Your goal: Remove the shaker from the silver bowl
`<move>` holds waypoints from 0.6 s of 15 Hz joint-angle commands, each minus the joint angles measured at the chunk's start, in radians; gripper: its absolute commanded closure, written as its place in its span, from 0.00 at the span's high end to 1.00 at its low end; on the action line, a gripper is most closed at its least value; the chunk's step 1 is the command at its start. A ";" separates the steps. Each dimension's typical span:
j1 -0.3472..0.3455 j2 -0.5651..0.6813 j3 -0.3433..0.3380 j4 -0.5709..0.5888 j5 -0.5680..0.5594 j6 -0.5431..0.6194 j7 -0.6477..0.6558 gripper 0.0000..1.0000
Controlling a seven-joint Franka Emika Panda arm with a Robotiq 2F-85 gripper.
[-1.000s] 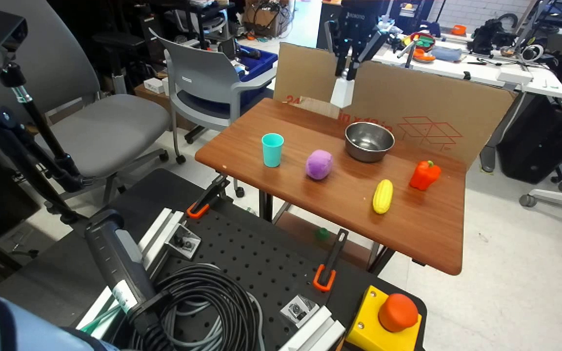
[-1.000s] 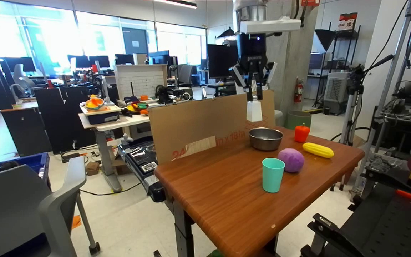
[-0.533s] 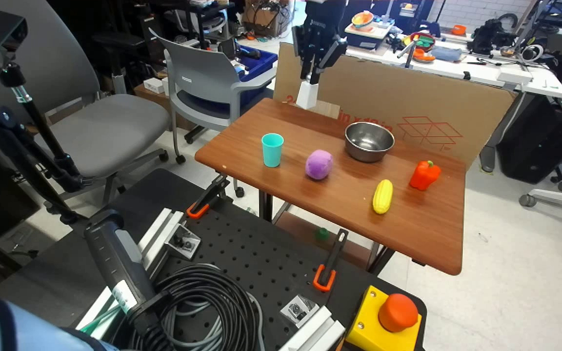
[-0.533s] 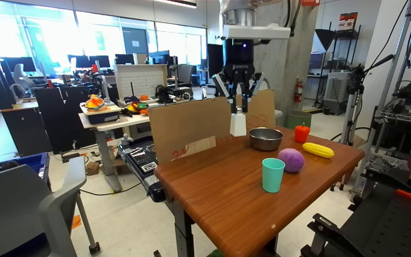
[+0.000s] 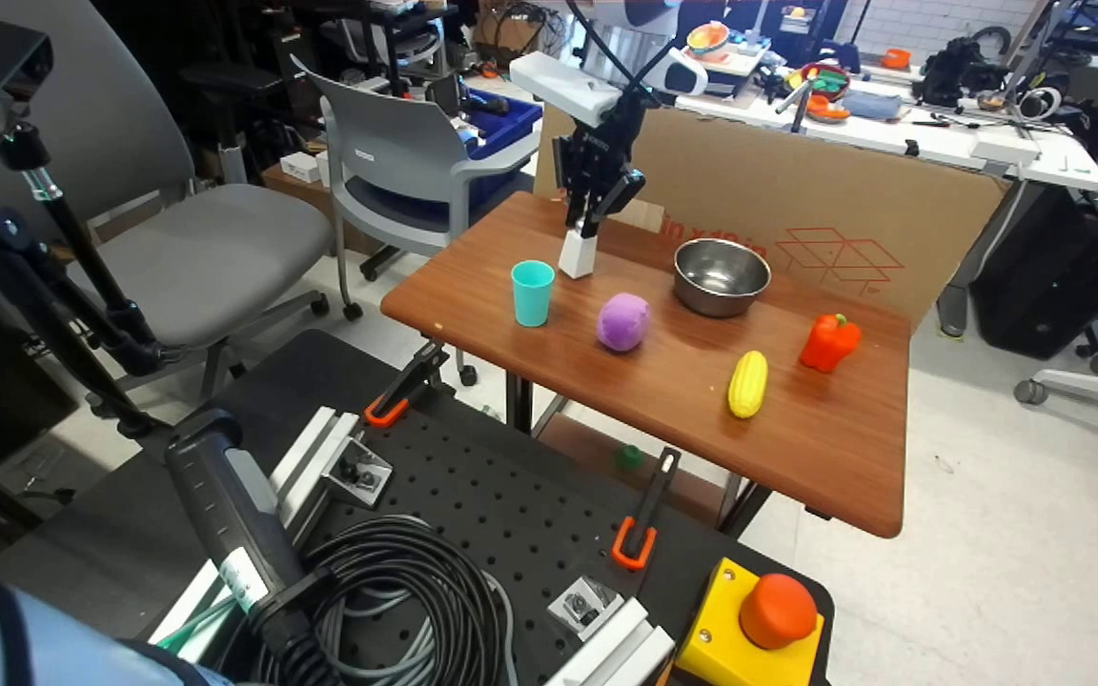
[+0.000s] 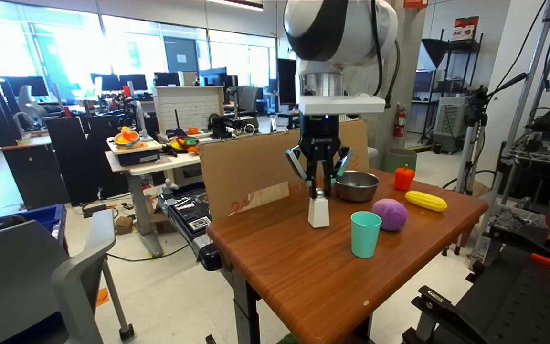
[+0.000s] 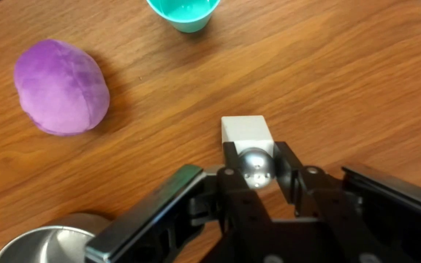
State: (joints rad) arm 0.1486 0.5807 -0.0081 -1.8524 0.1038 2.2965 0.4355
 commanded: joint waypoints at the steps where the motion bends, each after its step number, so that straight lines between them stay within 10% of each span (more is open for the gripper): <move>1: 0.018 0.030 0.003 0.027 -0.005 0.012 0.005 0.07; 2: 0.019 0.028 0.005 0.027 -0.004 0.003 0.001 0.54; 9: -0.043 -0.068 -0.003 0.084 0.023 -0.505 -0.014 0.98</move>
State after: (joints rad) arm 0.1403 0.5832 -0.0018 -1.7775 0.1223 1.9860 0.4350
